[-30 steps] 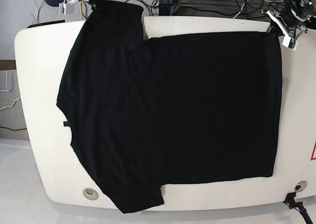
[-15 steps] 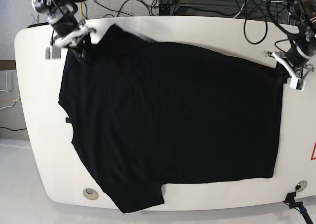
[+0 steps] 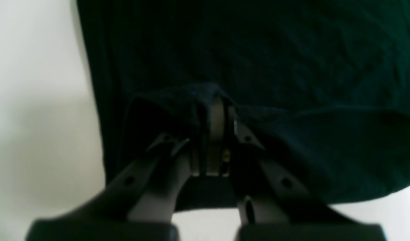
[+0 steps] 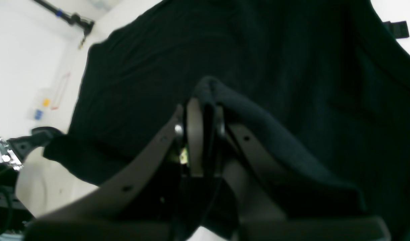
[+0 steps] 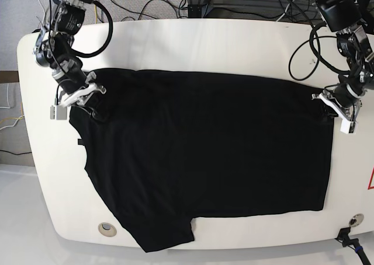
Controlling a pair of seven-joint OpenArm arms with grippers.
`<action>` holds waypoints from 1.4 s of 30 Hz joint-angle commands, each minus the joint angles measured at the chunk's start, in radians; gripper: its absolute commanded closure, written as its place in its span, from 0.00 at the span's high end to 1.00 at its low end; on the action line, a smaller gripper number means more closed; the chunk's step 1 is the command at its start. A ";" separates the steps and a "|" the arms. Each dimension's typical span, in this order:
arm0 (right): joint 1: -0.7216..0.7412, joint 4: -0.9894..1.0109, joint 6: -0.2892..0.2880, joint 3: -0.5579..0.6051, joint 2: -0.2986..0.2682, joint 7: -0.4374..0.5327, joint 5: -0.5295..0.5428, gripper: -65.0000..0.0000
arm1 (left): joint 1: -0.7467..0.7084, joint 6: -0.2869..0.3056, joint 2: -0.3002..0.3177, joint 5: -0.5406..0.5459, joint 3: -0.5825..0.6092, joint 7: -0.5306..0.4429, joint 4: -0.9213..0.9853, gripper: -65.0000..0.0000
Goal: Fold the T-shirt properly
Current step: 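Lift the shirt with both grippers and drag it toward the robot, then pull the held shirt edge further toward the robot with both grippers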
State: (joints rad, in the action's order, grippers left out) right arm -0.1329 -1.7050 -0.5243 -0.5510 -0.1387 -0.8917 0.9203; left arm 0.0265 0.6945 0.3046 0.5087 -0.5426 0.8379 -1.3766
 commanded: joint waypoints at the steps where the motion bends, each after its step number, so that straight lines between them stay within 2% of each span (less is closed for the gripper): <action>1: 0.072 0.052 -0.006 -0.004 -0.012 0.022 0.016 0.00 | 0.083 0.004 0.021 0.015 -0.004 -0.019 0.087 0.00; 10: 0.227 0.194 -0.012 -0.002 -0.006 0.027 -0.137 0.00 | 0.181 0.004 0.021 -0.072 -0.006 -0.029 0.247 0.00; 15: 0.279 0.250 -0.013 -0.002 -0.009 0.027 -0.192 0.00 | 0.177 0.004 0.021 -0.132 -0.006 -0.084 0.254 0.00; 21: 0.373 0.351 -0.013 -0.002 -0.008 0.030 -0.306 0.00 | 0.181 0.004 0.025 -0.172 -0.006 -0.114 0.254 0.00; 22: 0.387 0.368 -0.013 -0.002 -0.008 0.030 -0.321 0.00 | 0.181 0.004 0.031 -0.183 -0.006 -0.122 0.254 0.04; 24: 0.433 0.405 -0.007 -0.002 -0.008 0.030 -0.378 0.00 | 0.183 0.004 0.035 -0.203 -0.004 -0.131 0.254 0.21; 26: 0.470 0.431 -0.007 -0.002 -0.011 0.030 -0.473 0.17 | 0.188 0.004 0.038 -0.221 -0.003 -0.133 0.253 0.38; 29: 0.479 0.395 -0.013 -0.002 -0.040 0.030 -0.567 0.51 | 0.227 0.004 0.072 -0.262 0.052 -0.133 0.253 0.63; 30: 0.474 0.362 -0.013 -0.002 -0.051 0.026 -0.580 0.63 | 0.234 0.004 0.086 -0.261 0.075 -0.133 0.250 0.70; 32: 0.433 0.288 -0.013 -0.001 -0.077 0.019 -0.590 0.81 | 0.234 0.004 0.117 -0.262 0.094 -0.133 0.222 0.75; 35: 0.355 0.142 -0.013 -0.001 -0.131 0.015 -0.594 0.84 | 0.212 0.004 0.132 -0.267 0.094 -0.173 0.119 0.76; 38: 0.217 -0.007 -0.007 -0.005 -0.175 0.016 -0.596 0.84 | 0.115 0.004 0.161 -0.266 0.094 -0.249 -0.022 0.76; 42: 0.057 -0.077 -0.006 -0.011 -0.180 0.049 -0.602 0.84 | -0.041 0.004 0.160 -0.264 0.091 -0.309 -0.198 0.76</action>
State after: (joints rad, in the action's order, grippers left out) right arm -0.0147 -1.7477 -0.5266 -0.5625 -0.3050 -0.8894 0.3141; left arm 0.0483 0.6960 0.4526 0.2340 -0.4454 0.5697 -1.4788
